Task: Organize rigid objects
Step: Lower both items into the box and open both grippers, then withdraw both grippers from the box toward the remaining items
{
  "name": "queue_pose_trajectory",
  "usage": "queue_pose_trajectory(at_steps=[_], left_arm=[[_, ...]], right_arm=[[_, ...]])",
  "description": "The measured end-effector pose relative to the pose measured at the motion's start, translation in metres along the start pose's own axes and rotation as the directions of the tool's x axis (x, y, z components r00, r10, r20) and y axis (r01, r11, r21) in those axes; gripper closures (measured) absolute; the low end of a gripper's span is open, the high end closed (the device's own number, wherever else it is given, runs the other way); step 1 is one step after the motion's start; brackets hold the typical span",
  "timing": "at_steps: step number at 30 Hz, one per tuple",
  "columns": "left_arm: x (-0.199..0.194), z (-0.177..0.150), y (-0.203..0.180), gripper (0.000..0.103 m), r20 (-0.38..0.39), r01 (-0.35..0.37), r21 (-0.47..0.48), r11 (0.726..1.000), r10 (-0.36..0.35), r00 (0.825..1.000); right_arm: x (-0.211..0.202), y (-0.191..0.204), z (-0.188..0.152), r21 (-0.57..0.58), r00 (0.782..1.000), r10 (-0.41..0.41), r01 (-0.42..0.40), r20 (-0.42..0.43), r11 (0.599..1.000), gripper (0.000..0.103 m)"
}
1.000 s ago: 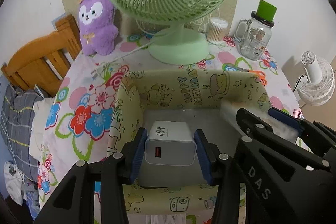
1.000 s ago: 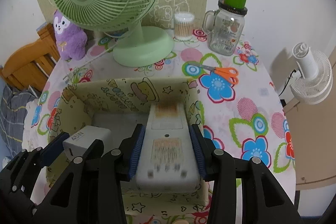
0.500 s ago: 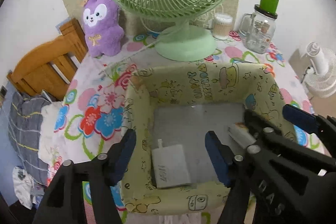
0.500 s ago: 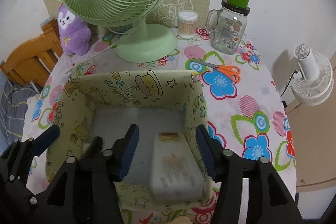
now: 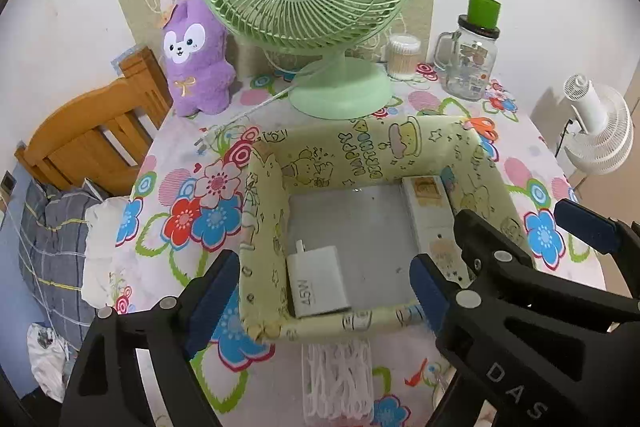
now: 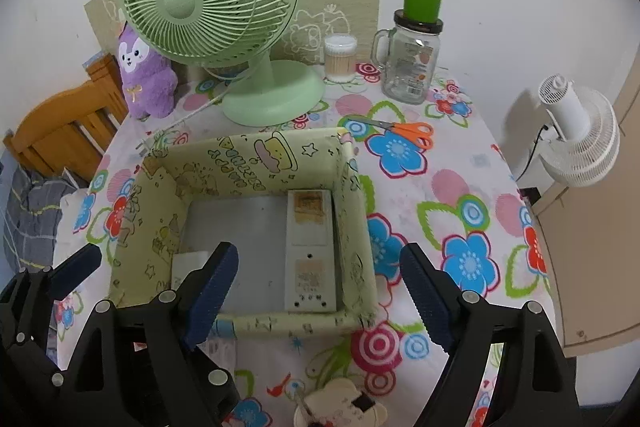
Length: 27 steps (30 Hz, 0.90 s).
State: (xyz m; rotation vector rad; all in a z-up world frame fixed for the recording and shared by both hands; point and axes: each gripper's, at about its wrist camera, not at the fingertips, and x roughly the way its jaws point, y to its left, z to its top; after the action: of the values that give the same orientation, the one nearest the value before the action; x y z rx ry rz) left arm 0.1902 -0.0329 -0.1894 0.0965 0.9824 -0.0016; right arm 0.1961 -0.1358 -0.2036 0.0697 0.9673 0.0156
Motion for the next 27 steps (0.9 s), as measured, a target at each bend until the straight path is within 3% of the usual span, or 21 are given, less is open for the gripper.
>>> queue_pose_trajectory(at_steps=[27], left_arm=[[-0.087,-0.037,0.0,0.008,0.084,0.017,0.017,1.0,-0.018,0.996]], right_arm=[[-0.089,-0.007,-0.038,0.014,0.996,0.02,-0.022,0.087,1.0,0.012]])
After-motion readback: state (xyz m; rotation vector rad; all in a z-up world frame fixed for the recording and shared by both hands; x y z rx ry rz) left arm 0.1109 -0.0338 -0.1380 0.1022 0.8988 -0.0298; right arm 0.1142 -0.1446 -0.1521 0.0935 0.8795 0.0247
